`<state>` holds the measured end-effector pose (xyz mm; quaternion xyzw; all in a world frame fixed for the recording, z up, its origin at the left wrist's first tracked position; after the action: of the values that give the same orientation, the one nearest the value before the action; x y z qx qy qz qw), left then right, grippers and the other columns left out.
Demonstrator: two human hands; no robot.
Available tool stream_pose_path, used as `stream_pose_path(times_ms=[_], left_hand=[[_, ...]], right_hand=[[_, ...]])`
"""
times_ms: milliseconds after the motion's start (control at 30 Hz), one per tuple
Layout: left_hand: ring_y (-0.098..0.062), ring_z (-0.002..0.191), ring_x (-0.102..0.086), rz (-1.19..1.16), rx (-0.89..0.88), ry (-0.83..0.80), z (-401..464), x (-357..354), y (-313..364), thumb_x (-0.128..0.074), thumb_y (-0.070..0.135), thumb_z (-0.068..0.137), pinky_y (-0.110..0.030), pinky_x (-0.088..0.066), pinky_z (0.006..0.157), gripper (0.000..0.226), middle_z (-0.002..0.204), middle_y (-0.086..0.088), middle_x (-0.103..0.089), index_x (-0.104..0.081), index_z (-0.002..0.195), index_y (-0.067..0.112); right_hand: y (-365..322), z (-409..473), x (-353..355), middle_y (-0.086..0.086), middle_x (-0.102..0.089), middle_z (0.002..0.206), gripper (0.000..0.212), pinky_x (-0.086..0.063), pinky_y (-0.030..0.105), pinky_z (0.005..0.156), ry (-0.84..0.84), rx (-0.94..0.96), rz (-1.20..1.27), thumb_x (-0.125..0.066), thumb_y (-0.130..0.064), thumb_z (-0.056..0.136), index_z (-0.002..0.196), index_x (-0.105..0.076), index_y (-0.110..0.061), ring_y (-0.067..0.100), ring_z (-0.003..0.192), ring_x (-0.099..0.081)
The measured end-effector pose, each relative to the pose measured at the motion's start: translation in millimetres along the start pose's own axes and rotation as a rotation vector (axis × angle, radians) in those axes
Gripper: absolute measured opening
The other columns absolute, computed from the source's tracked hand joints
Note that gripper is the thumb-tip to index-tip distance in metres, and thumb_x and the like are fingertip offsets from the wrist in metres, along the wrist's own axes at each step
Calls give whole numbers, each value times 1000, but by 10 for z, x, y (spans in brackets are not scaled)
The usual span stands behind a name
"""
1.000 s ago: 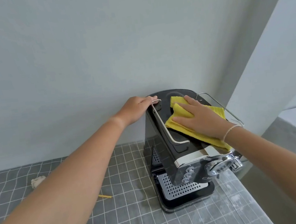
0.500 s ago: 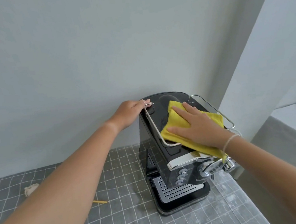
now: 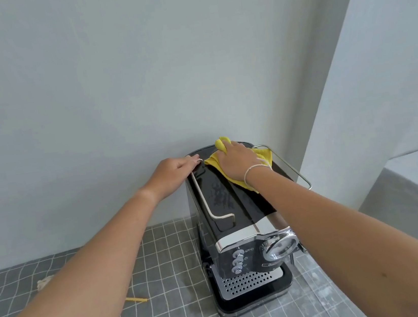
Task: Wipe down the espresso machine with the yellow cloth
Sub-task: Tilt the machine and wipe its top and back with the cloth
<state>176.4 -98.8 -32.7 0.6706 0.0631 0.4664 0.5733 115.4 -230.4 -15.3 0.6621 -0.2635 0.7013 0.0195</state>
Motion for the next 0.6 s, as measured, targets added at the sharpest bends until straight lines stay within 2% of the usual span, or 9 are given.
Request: stream_pose_path(times_ms=[67, 100, 200, 333, 433, 533, 600], left_hand=[[2, 129, -39, 24, 10, 12, -13, -14, -4, -40, 26, 98, 2, -25, 92, 35, 136, 10, -51, -66, 109, 6], [3, 128, -40, 28, 9, 22, -27, -23, -2, -39, 26, 98, 2, -25, 92, 36, 136, 9, -51, -66, 110, 5], [-1, 130, -41, 18, 9, 77, -65, -20, 0, -38, 28, 99, -12, -26, 103, 36, 138, 9, -51, -62, 121, 12], [-5, 136, -34, 42, 54, 157, -86, 12, 11, -41, 27, 97, -16, -21, 107, 38, 145, 7, -41, -54, 130, 14], [-8, 138, -31, -5, 133, 214, -126, 11, -37, -44, 30, 96, -17, -20, 107, 46, 148, 3, -38, -44, 138, 12], [-7, 137, -33, -75, 173, 245, -156, -32, -72, -44, 35, 95, -19, -21, 109, 47, 148, 5, -39, -48, 136, 13], [-6, 135, -36, -111, 194, 276, -181, -35, -91, -46, 35, 94, -24, -24, 112, 43, 146, 5, -42, -57, 127, 9]], right_hand=[[-1, -50, 4, 5, -24, 154, 50, -23, 40, 112, 3, 10, 8, -19, -32, 100, 148, -20, -17, 28, 137, -27], [2, -107, 2, 7, -25, 153, 50, -22, 39, 113, 4, 23, 12, -20, -31, 100, 147, -21, -16, 28, 137, -28], [35, -368, 20, 11, -23, 153, 49, -19, 38, 114, 3, 67, 47, -23, -29, 100, 147, -19, -13, 28, 139, -24], [57, -702, 78, 4, -12, 157, 48, -16, 35, 114, -12, 153, 58, -24, -29, 101, 148, -17, -18, 24, 143, -17], [13, -603, 77, 1, -7, 158, 49, -11, 36, 116, -22, 201, 25, -23, -31, 101, 148, -15, -20, 26, 145, -9], [-45, -296, 18, 1, -8, 158, 50, -7, 39, 119, -52, 250, -1, -23, -32, 101, 149, -16, -22, 29, 145, -6], [-75, -59, -16, 2, -16, 157, 49, -11, 41, 118, -51, 272, -29, -23, -33, 100, 147, -21, -21, 30, 143, -13]])
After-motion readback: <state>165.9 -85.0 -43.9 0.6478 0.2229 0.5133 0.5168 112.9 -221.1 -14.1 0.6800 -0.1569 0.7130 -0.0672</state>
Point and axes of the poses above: each hand's wrist, its own z-axis towards the middle knuckle, its own x-axis out of the back of the hand, y = z × x, the point moved 8 cm from there along z, towards the middle knuckle
